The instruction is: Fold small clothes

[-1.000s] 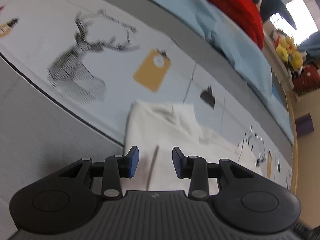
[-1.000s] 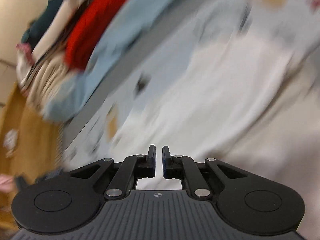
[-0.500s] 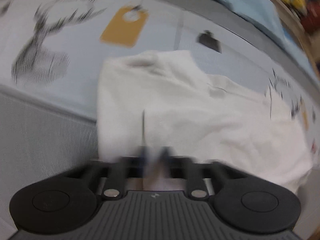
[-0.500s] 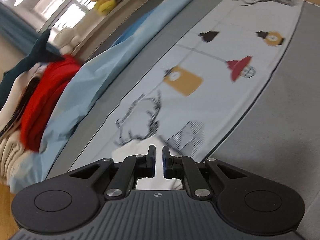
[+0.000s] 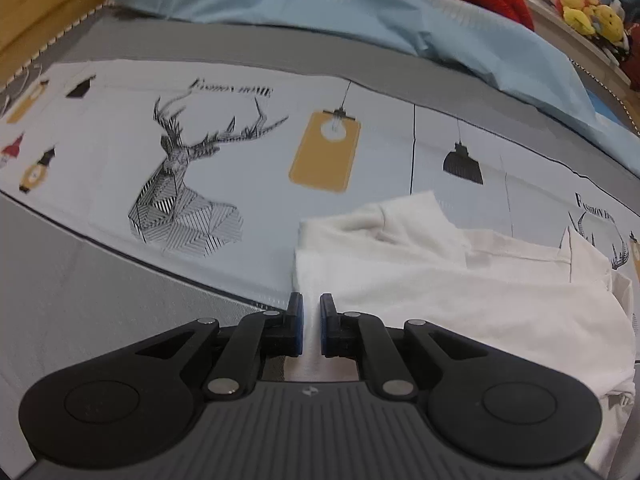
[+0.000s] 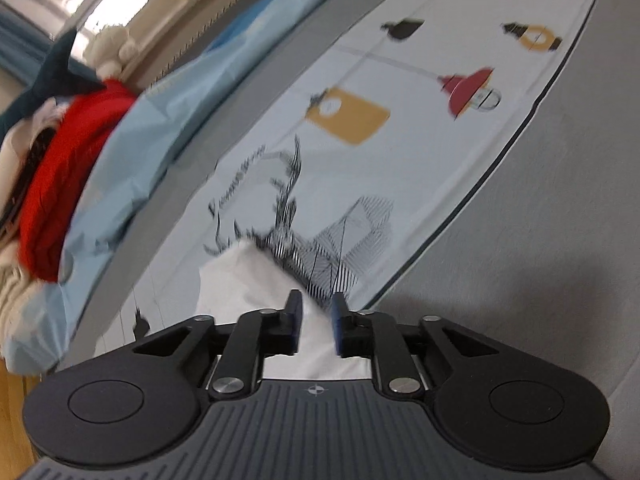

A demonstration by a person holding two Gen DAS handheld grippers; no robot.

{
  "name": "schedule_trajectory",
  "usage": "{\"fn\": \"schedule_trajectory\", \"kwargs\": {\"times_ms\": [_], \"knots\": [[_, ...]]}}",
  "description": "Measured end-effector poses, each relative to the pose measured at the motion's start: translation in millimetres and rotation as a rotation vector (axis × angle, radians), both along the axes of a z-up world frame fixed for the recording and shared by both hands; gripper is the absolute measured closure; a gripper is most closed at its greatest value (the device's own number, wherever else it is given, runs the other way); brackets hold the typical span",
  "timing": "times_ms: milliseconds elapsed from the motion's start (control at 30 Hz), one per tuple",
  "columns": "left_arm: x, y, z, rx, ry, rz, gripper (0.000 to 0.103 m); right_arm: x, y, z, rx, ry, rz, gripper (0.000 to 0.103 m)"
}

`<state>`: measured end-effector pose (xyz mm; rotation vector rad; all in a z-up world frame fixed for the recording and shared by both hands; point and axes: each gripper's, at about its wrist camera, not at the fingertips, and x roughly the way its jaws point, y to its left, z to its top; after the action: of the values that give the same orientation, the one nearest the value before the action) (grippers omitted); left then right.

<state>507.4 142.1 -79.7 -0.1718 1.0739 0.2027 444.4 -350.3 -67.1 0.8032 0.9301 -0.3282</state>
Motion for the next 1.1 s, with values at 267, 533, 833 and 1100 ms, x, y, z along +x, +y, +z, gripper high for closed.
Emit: {"fn": "schedule_trajectory", "kwargs": {"times_ms": [267, 533, 833, 1100], "knots": [[2, 22, 4, -0.046, 0.001, 0.063, 0.103, 14, 28, -37, -0.034, 0.233, 0.123, 0.076], [7, 5, 5, -0.119, -0.028, 0.01, 0.1, 33, 38, 2, -0.177, -0.031, 0.173, 0.075], [11, -1, 1, -0.148, -0.019, 0.0, 0.1, 83, 53, -33, -0.289, -0.015, 0.432, 0.074], [15, -1, -2, -0.151, -0.012, -0.007, 0.1, 96, 14, -41, -0.352, -0.037, 0.326, 0.102]]}}
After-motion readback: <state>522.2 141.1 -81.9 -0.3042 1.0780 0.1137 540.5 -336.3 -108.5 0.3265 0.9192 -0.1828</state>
